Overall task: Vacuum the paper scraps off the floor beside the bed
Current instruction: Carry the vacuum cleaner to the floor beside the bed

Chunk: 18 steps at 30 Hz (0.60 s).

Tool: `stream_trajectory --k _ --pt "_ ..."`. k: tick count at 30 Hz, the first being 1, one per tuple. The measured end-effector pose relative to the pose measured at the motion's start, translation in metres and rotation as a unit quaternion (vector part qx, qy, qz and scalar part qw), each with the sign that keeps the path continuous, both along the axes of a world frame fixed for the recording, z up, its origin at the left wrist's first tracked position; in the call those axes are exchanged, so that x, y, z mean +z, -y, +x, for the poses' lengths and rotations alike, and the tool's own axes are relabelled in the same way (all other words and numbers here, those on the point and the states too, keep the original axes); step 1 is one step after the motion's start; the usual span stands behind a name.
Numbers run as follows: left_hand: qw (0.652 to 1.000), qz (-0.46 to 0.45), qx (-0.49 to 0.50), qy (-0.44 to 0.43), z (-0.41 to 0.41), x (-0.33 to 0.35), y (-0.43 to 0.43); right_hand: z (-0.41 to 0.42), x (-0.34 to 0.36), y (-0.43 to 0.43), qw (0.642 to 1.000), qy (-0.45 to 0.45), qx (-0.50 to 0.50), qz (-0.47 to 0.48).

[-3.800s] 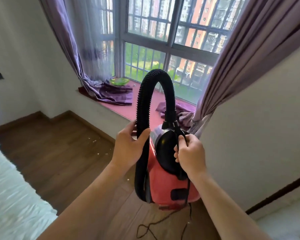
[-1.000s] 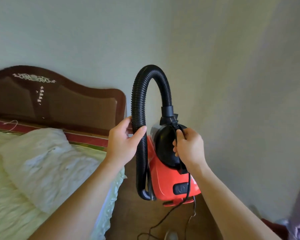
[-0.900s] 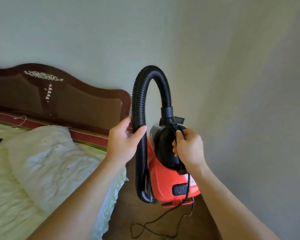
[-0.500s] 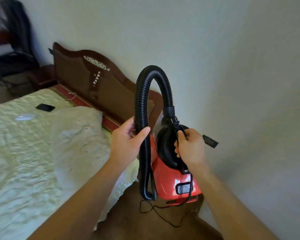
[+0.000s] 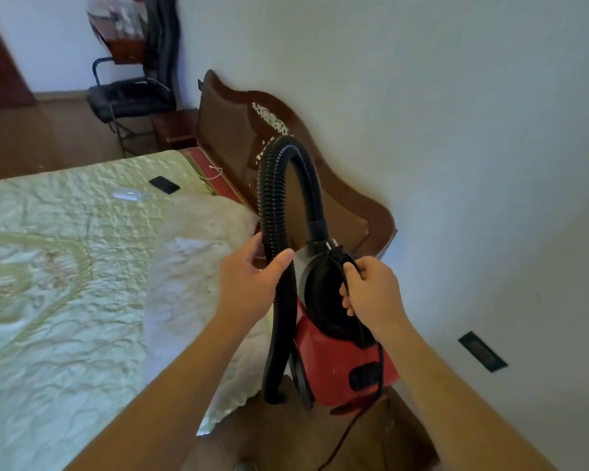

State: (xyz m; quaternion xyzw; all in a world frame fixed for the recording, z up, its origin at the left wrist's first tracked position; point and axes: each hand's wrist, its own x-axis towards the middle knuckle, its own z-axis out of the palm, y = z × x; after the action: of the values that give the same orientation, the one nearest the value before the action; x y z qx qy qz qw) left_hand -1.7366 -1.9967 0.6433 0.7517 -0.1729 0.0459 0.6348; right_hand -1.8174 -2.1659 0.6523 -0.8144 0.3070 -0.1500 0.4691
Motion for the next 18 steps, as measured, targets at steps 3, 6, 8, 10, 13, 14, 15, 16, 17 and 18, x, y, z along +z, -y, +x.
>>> stream_trajectory --k 3,6,8,10,13,14,15,16,17,18 --pt "0.999 0.000 0.038 -0.020 0.007 -0.001 -0.001 0.018 -0.006 0.006 0.999 -0.020 0.047 -0.006" --pt "0.996 0.012 0.079 -0.027 0.007 -0.002 -0.003 0.033 -0.008 0.011 0.996 -0.029 0.090 0.003" --pt "0.993 0.024 0.109 -0.035 0.004 -0.003 -0.002 0.042 -0.010 0.014 0.992 -0.032 0.121 0.007" --pt "0.989 0.029 0.139 -0.042 -0.001 -0.006 0.000 0.049 -0.012 0.018 0.988 -0.031 0.154 0.014" --pt "0.978 0.032 0.199 -0.057 -0.016 -0.011 0.003 0.055 -0.018 0.025 0.976 -0.029 0.217 0.016" --pt "0.972 0.030 0.223 -0.068 -0.023 -0.015 0.005 0.056 -0.021 0.027 0.970 -0.033 0.242 0.015" --pt "0.966 0.024 0.243 -0.081 -0.032 -0.018 0.007 0.057 -0.024 0.029 0.963 -0.035 0.265 0.015" --pt "0.961 0.016 0.261 -0.093 -0.042 -0.022 0.009 0.057 -0.027 0.031 0.957 -0.039 0.287 0.017" --pt "0.954 0.007 0.280 -0.103 -0.052 -0.026 0.012 0.057 -0.031 0.033 0.950 -0.044 0.309 0.020" --pt "0.948 -0.001 0.299 -0.108 -0.062 -0.029 0.014 0.056 -0.035 0.034 0.942 -0.050 0.332 0.024"
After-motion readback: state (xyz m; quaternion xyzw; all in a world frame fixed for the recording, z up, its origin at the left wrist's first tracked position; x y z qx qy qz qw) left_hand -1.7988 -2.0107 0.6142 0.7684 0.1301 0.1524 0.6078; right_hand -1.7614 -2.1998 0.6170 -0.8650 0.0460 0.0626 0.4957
